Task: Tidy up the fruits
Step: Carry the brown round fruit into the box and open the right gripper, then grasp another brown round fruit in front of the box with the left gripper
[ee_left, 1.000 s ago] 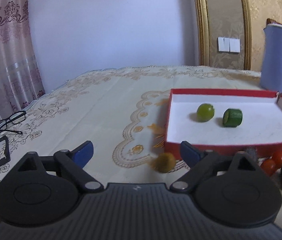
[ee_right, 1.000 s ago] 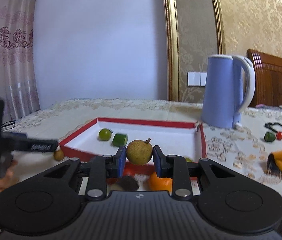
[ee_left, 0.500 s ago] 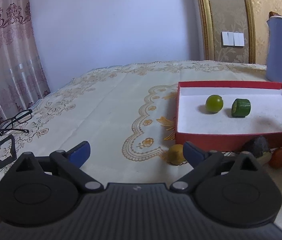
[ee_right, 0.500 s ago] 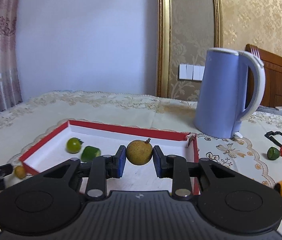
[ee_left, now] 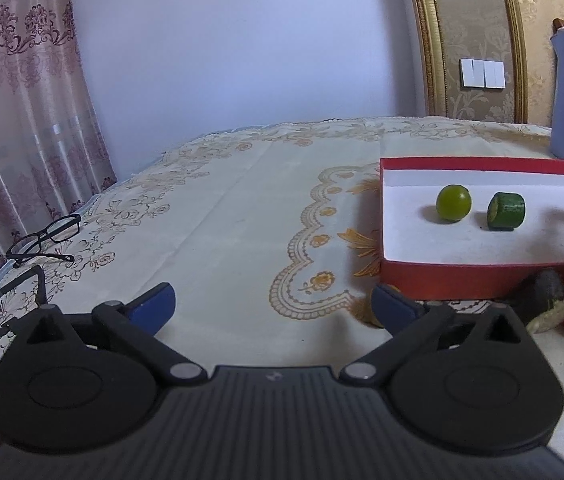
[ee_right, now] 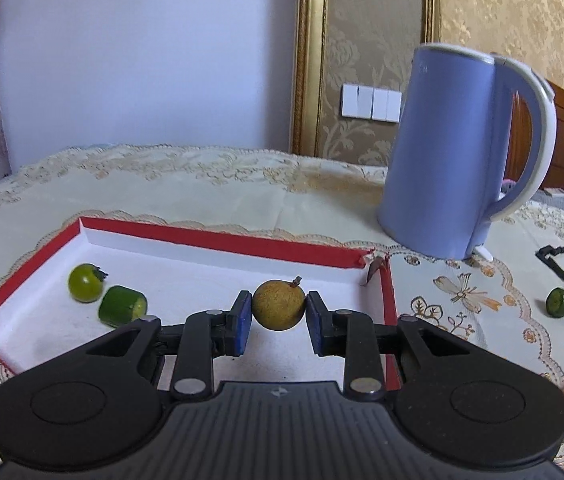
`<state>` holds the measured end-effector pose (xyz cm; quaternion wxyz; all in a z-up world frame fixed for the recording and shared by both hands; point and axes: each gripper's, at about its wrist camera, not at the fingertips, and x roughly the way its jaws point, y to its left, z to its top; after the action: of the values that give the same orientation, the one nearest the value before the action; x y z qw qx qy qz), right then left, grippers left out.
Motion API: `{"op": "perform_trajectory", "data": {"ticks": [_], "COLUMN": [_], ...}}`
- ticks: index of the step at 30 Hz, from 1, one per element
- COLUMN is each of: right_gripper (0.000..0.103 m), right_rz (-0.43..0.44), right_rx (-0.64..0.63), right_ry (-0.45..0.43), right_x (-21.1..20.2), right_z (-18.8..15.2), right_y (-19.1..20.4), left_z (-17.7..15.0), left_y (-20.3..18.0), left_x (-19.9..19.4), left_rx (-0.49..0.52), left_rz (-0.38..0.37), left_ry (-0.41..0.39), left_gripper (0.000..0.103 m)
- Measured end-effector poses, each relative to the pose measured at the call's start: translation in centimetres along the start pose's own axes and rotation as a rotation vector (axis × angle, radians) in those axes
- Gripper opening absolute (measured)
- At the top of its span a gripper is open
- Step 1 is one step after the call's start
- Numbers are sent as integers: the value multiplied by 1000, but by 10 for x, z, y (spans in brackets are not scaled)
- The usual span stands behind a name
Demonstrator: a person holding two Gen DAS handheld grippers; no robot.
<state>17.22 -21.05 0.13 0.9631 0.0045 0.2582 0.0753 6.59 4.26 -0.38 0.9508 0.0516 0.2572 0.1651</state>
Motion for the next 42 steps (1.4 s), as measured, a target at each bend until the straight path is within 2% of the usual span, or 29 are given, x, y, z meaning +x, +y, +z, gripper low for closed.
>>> {"op": "perform_trajectory", "data": {"ticks": [7,18,24,31,32,35,39,41,42], "right_gripper": [28,28,29,30,34,59,60,61,67], "right_rz": [-4,-2,18,59,66,76,82,95,99], "right_rx": [5,16,13,12,13,17,25,54,72], "right_ry": [32,27,-9,-99,-115,-167,-216,-228,-238], "right_x": [8,5,-15,-64,-73,-97,-123,-133,-139], "right_z": [-2,-3,-7,-18,-22,-34,-51,-59,-64], "right_y": [0,-1,0,4,4,7,13,12,11], "left_z": [0,-1,-1,-2,-2,-3,-6,-10,-13], "left_y": [0,0,-1,-4,-4,-6,-2,4,7], "left_x": [0,0,-1,-3,-3,-3,-6,-11,-14], "left_rx": [8,18,30,39,41,47,37,34,37], "left_rz": [1,15,21,25,26,27,14,-37,-67], "left_ry": [3,6,7,8,9,14,17,3,-3], "left_gripper": [103,103,103,103,103,103,103,103,103]}}
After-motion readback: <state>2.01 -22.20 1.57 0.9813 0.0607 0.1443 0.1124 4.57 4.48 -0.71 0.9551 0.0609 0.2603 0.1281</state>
